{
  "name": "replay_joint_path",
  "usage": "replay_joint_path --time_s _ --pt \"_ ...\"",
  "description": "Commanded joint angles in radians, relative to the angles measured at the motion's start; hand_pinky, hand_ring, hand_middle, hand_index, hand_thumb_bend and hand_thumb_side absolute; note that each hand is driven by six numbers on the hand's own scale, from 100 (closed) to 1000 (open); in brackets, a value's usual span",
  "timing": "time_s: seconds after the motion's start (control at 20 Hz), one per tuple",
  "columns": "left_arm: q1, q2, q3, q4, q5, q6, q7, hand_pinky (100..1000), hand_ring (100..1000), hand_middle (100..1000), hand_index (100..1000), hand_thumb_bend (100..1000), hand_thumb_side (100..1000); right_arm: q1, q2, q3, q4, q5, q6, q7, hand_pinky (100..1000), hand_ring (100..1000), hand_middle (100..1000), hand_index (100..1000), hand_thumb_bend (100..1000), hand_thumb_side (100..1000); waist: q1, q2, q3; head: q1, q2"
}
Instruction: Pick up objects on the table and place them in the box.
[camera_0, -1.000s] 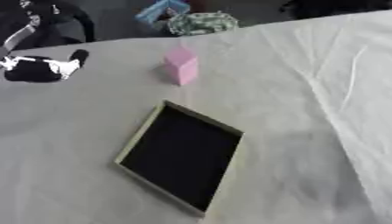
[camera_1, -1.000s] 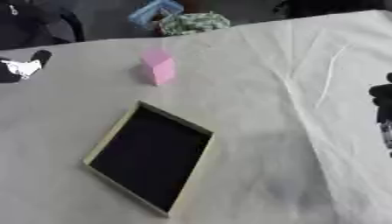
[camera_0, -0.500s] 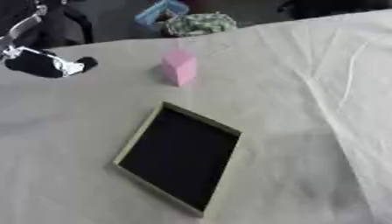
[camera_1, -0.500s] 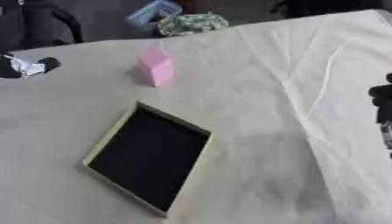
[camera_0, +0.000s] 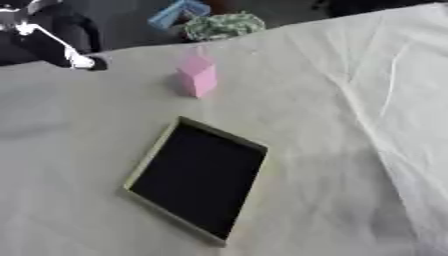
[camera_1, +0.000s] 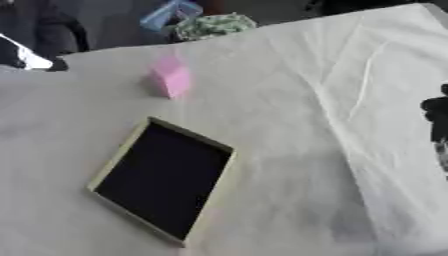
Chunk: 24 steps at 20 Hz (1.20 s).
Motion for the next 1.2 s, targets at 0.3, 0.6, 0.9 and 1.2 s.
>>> replay_joint_path --time_s 0.3,0.6,0.9,1.2 --pt "-0.105 -0.045 -0.016 0.126 -0.09 -0.064 0.012 871 830 796 908 703 457 -0.01 -0.028 0.006 -0.013 -0.014 -0.004 0.011 823 808 706 880 100 468 0.001 -0.015 -0.01 0.0 -0.008" --pt "-0.182 -0.134 -0.034 0.201 -0.173 -0.101 0.024 869 824 780 896 707 453 -0.026 -0.036 0.023 -0.013 -0.02 -0.007 0.026 822 808 705 880 100 471 0.017 -0.001 -0.052 0.017 -0.026" --pt "-0.223 -0.227 -0.031 0.297 -0.271 -0.127 0.074 867 820 776 892 701 451 -0.04 -0.038 0.035 -0.014 -0.028 -0.011 0.041 823 808 705 880 100 472 0.027 0.011 -0.081 0.025 -0.042" --pt "-0.235 -0.279 -0.026 0.35 -0.377 -0.147 0.124 868 819 777 892 695 446 -0.047 -0.036 0.039 -0.014 -0.032 -0.011 0.048 822 808 704 880 100 475 0.03 0.02 -0.096 0.021 -0.05"
